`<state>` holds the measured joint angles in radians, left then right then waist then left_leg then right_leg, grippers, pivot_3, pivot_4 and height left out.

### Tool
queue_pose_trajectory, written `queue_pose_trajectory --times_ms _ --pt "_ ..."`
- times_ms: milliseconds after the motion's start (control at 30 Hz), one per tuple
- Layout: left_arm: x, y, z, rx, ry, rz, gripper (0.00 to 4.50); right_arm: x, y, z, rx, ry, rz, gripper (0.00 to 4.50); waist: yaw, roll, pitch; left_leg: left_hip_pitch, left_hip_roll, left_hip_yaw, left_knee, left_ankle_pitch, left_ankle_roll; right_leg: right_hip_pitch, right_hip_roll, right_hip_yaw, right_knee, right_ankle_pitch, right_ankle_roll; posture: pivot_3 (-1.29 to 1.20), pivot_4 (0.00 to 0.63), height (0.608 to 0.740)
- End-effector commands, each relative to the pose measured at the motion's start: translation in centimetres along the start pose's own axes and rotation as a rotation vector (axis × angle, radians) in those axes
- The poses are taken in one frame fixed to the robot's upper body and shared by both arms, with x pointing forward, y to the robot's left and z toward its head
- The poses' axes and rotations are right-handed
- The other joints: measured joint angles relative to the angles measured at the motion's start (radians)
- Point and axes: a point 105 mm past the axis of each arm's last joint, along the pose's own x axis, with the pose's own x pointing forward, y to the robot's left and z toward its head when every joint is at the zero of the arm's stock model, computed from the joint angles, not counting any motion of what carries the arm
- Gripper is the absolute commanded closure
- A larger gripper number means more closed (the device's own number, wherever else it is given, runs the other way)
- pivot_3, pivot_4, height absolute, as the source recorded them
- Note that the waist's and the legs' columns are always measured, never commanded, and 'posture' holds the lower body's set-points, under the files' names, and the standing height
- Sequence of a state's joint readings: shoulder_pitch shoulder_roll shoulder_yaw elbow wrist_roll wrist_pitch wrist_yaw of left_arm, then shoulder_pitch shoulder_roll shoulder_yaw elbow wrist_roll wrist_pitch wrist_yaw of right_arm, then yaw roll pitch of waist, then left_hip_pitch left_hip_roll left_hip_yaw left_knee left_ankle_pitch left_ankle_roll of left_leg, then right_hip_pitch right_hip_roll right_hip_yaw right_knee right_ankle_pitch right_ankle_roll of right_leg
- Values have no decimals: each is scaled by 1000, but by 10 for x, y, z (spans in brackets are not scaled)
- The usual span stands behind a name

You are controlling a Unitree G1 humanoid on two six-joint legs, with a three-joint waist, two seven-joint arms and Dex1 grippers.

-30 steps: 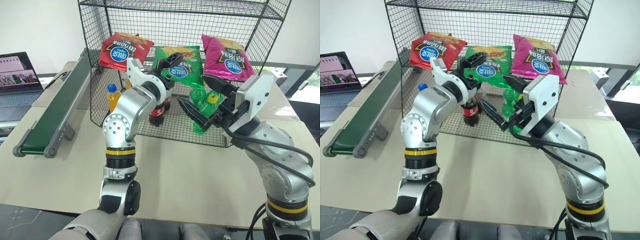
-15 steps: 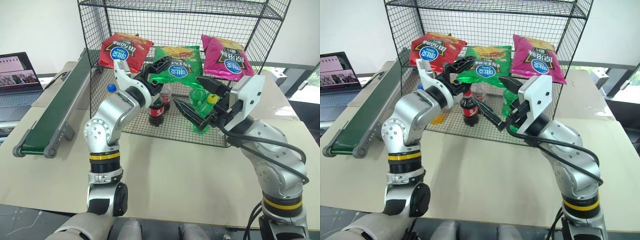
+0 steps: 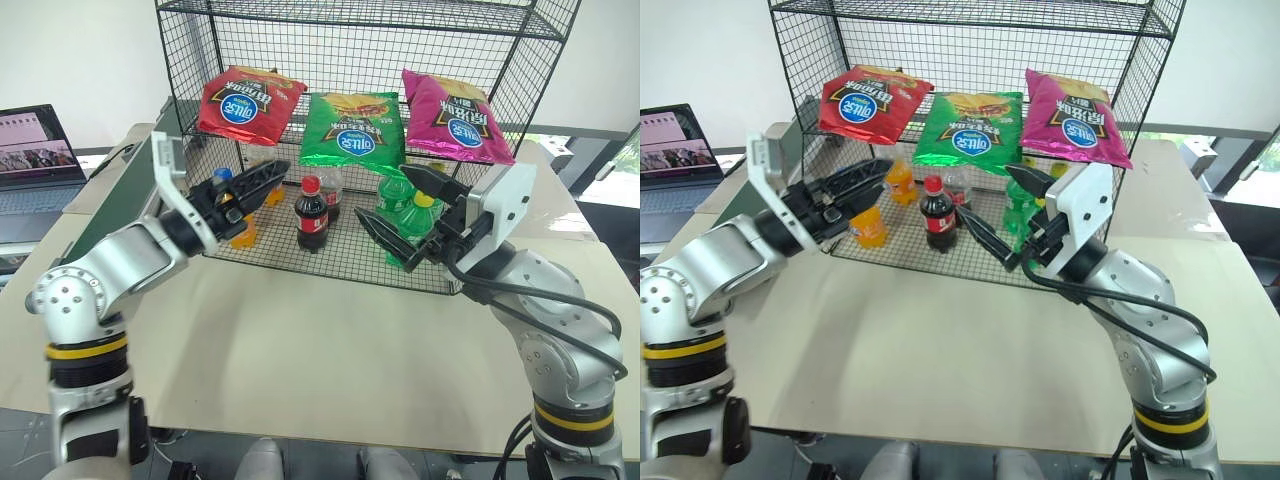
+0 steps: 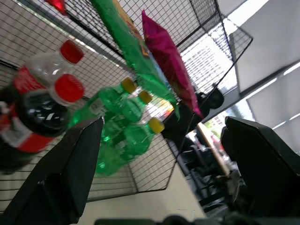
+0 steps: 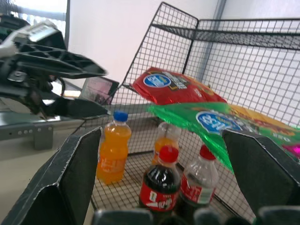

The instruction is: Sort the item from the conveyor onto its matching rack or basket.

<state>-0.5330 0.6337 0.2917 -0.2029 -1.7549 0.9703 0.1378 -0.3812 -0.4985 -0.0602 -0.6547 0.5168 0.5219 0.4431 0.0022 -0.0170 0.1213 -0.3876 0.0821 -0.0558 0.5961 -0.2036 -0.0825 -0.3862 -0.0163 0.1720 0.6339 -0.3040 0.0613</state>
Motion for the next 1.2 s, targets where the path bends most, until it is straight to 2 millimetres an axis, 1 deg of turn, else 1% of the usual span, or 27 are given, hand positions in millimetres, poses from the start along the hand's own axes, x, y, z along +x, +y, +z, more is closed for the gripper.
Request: queue_pose_trajectory --times_ms 33,100,200,300,333,433,467,567,633,767,900,967,1033,1067,1133,1167,1200 --pt "-2 3 1 252 14 27 83 -5 1 13 -49 -44 -1 0 -1 0 0 0 0 0 -1 0 -1 0 0 0 0 0 0 0 150 740" --pt "0 2 1 360 15 23 83 -6 2 12 -48 -41 -5 0 -1 0 0 0 0 0 -2 1 -1 -1 0 0 -1 0 0 0 150 740" --pt "4 -8 8 491 -11 -21 83 -6 2 13 -47 -44 -6 0 -1 0 0 0 0 0 -4 1 -1 -1 0 0 -2 0 -1 0 150 740" --pt "9 -15 5 636 20 -69 83 -5 3 14 -49 -46 -5 0 -3 0 0 -1 0 0 -5 1 -1 -1 0 0 -2 0 -1 0 150 740" --pt "12 -16 2 623 33 -86 83 -5 2 15 -50 -47 -4 0 -5 0 0 -1 0 0 -5 0 -1 -1 0 0 -3 0 -1 0 150 740" --pt "26 -18 -3 423 17 -140 83 -3 2 16 -57 -52 -5 0 -2 0 0 -1 0 0 -4 0 0 0 0 0 -2 0 -1 0 150 740" --pt "28 -19 -3 389 11 -147 83 -2 2 16 -57 -53 -5 0 -2 0 0 -1 0 0 -3 0 1 0 0 0 -2 0 -1 0 150 740" --pt "40 -7 -1 225 -39 -109 83 -2 2 17 -60 -56 -10 0 -5 0 0 -1 0 0 -1 -2 3 0 0 0 -1 0 0 0 150 740" --pt "47 -4 2 144 -69 -105 83 -2 2 18 -63 -56 -17 0 -6 0 0 -1 0 0 -1 -2 4 0 0 0 -1 0 0 0 150 740" --pt "59 -8 13 64 -126 -126 83 -4 1 19 -69 -54 -29 0 -7 0 0 -2 0 0 0 -2 4 0 0 0 -1 0 0 0 150 740" --pt "68 -10 16 45 -132 -147 83 -5 1 20 -75 -54 -42 0 -8 0 0 -1 0 0 1 -2 4 0 0 0 0 0 0 0 150 740" --pt "72 -13 17 22 -138 -164 470 -6 0 21 -80 -52 -48 0 -9 0 0 -1 0 0 1 -2 4 0 0 0 0 0 0 0 150 740" --pt "72 -15 17 28 -136 -174 1078 -7 0 21 -85 -50 -54 0 -9 0 0 -1 0 0 1 -2 4 1 0 0 0 0 0 0 150 740" --pt "72 -15 17 34 -131 -175 1618 -7 0 22 -87 -49 -57 0 -9 0 0 -1 0 0 1 -2 4 1 0 0 0 0 0 0 150 740" --pt "73 -13 15 38 -124 -171 2425 -8 -1 22 -91 -46 -63 0 -11 0 0 -1 0 0 1 -2 4 1 0 0 0 0 0 0 150 740" --pt "73 -11 15 39 -121 -168 3028 -8 -1 22 -92 -46 -65 0 -11 0 0 -1 0 0 1 -2 4 1 0 0 0 0 0 0 150 740" --pt "74 -10 14 38 -119 -166 3212 -9 -1 22 -93 -45 -67 0 -11 0 0 -1 0 0 1 -2 4 1 0 0 0 0 0 0 150 740"
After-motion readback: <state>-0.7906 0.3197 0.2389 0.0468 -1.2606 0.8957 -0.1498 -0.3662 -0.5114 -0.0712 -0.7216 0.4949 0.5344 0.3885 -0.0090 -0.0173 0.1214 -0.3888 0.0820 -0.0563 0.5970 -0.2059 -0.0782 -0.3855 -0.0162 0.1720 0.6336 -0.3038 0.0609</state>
